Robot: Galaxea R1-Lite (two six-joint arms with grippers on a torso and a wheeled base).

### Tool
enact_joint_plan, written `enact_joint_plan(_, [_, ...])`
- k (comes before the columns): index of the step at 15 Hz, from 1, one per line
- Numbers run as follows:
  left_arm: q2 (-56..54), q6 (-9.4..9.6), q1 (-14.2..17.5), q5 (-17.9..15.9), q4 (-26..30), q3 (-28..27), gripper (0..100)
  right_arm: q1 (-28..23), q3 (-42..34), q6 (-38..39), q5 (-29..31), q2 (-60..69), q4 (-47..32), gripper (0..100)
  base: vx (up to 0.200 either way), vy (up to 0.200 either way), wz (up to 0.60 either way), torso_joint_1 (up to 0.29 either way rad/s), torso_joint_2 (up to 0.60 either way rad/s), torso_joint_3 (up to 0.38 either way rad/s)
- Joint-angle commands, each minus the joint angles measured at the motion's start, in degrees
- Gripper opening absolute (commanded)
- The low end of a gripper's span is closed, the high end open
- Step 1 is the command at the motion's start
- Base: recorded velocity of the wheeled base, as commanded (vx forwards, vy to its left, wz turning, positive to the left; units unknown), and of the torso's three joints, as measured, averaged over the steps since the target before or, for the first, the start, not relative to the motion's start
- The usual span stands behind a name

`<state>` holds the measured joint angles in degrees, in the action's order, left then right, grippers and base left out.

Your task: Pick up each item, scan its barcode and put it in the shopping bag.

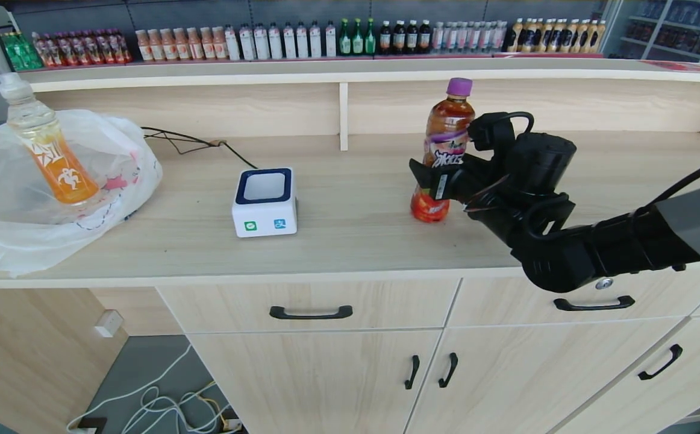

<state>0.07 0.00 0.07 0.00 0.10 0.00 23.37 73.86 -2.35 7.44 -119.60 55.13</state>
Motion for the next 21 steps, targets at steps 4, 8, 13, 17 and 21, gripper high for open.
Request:
enact_joint_plan(4, [0.0, 0.0, 0.0, 0.0, 0.0, 0.0, 100, 0.4, -0.5, -0.3, -0.1, 0.9, 0.2, 0, 0.0, 0.0, 0.0, 0.0, 0.0, 0.0])
enact_joint_plan(8, [0.0, 0.0, 0.0, 0.0, 0.0, 0.0, 100, 1.9, -0.6, -0.3, -0.1, 1.2, 0.2, 0, 0.0, 0.0, 0.0, 0.0, 0.0, 0.0])
enact_joint_plan(13, [0.0, 0.0, 0.0, 0.0, 0.0, 0.0, 100, 3.8, -1.0, -0.5, -0.6, 4.0, 1.3, 0, 0.0, 0.0, 0.0, 0.0, 0.0, 0.0])
enact_joint_plan(17, [0.0, 0.0, 0.0, 0.0, 0.0, 0.0, 100, 4.8, -0.4, -0.5, -0.6, 10.0, -1.6, 0, 0.0, 0.0, 0.0, 0.0, 0.0, 0.0])
enact_joint_plan(21, [0.0, 0.0, 0.0, 0.0, 0.0, 0.0, 100, 6.2, -0.6, -0.4, -0.8, 17.6, -5.7, 0, 0.0, 0.0, 0.0, 0.0, 0.0, 0.0])
